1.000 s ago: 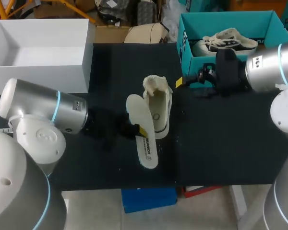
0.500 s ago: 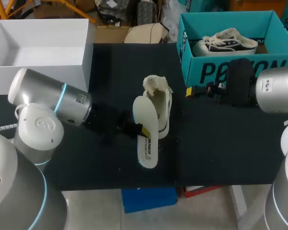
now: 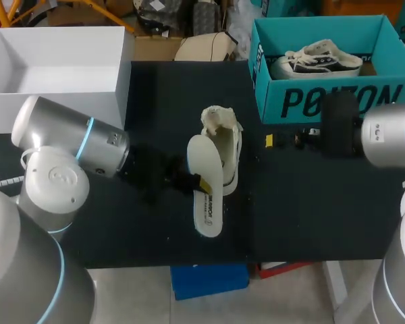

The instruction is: Take the shoe out of the shoebox, open the shoe tongue, remove and reinsert the insole, then place the shoe into the shoebox

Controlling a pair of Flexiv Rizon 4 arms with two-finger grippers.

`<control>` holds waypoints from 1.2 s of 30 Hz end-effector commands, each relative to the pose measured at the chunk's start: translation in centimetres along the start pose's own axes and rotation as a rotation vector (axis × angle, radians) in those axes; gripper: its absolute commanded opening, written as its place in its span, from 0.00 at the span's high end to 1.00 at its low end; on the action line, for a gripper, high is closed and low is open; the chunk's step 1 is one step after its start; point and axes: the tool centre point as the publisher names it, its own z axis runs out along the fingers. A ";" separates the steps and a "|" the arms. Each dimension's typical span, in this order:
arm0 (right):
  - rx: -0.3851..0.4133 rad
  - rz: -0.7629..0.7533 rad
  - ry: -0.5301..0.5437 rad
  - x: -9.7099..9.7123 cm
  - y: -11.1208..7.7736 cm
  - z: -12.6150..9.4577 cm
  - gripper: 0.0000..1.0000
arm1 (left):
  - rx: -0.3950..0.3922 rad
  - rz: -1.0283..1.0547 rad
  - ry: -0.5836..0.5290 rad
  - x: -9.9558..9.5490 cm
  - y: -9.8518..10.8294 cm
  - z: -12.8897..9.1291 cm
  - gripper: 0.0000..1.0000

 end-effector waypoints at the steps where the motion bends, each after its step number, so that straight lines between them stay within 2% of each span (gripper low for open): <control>1: -0.014 0.014 -0.051 -0.7 -1.5 -1.2 0.00 | 0.001 0.000 0.006 -0.1 0.0 0.1 1.00; 9: -0.049 0.008 -0.046 -2.1 -3.5 -2.9 0.00 | 0.001 0.000 0.006 -0.1 0.0 0.1 1.00; 17: -0.039 -0.016 -0.022 -2.2 -4.1 -3.3 0.00 | 0.008 -0.020 0.000 -0.1 0.1 0.0 1.00; 19: -0.039 -0.016 -0.022 -2.2 -4.1 -3.3 0.00 | 0.054 -0.101 -0.031 0.2 0.6 -0.1 1.00; 21: -0.039 -0.016 -0.022 -2.2 -4.1 -3.3 0.00 | 0.110 -0.143 -0.112 0.1 0.9 -0.3 1.00; 25: -0.039 -0.016 -0.022 -2.2 -4.1 -3.3 0.00 | 0.201 -0.163 -0.140 -0.5 1.5 -0.3 1.00; 27: -0.039 -0.016 -0.022 -2.2 -4.1 -3.3 0.00 | 0.233 -0.159 -0.127 -0.8 1.7 -0.3 1.00; 30: -0.039 -0.016 -0.022 -2.2 -4.1 -3.3 0.00 | 0.268 -0.144 -0.045 -1.2 2.1 -0.2 1.00; 31: -0.039 -0.016 -0.022 -2.2 -4.1 -3.3 0.00 | 0.268 -0.129 0.015 -1.4 2.2 -0.2 1.00; 36: -0.039 -0.016 -0.022 -2.2 -4.1 -3.3 0.00 | 0.268 -0.129 0.015 -1.4 2.2 -0.2 1.00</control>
